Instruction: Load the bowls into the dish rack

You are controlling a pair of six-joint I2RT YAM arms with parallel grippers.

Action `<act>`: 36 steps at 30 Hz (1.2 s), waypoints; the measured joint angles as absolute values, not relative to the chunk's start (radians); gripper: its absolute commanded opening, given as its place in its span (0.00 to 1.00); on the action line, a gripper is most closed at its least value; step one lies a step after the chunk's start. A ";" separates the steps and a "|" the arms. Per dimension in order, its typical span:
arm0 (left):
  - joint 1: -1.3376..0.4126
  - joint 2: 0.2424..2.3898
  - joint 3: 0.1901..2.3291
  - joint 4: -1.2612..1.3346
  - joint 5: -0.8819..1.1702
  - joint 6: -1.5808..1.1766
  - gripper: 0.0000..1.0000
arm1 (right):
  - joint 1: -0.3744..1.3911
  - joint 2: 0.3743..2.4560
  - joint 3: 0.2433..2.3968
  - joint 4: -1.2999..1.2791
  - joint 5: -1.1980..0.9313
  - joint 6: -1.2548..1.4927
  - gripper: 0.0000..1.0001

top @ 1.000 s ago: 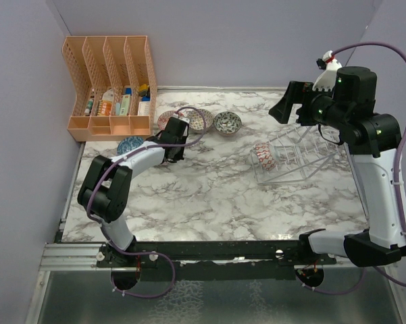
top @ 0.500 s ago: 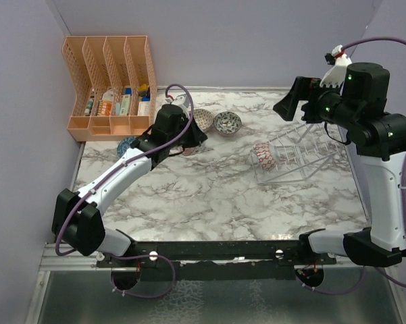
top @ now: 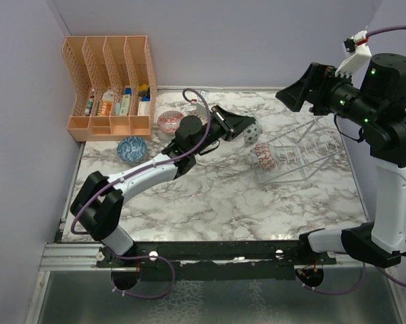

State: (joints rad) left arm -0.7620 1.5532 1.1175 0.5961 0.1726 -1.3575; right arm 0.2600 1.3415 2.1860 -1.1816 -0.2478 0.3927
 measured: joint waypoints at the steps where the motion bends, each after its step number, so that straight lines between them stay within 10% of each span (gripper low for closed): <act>1: -0.771 1.573 1.118 0.635 0.159 -1.384 0.00 | 0.260 1.341 2.187 -1.182 -0.252 0.397 1.00; 36: -0.941 2.122 1.365 1.057 -0.048 -1.734 0.00 | 0.260 1.357 2.226 -1.221 -0.311 0.377 0.99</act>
State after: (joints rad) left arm -0.9409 2.1220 1.3655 1.0573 -0.0479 -1.7340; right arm 0.2600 1.3571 2.2261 -1.2205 -0.3107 0.3775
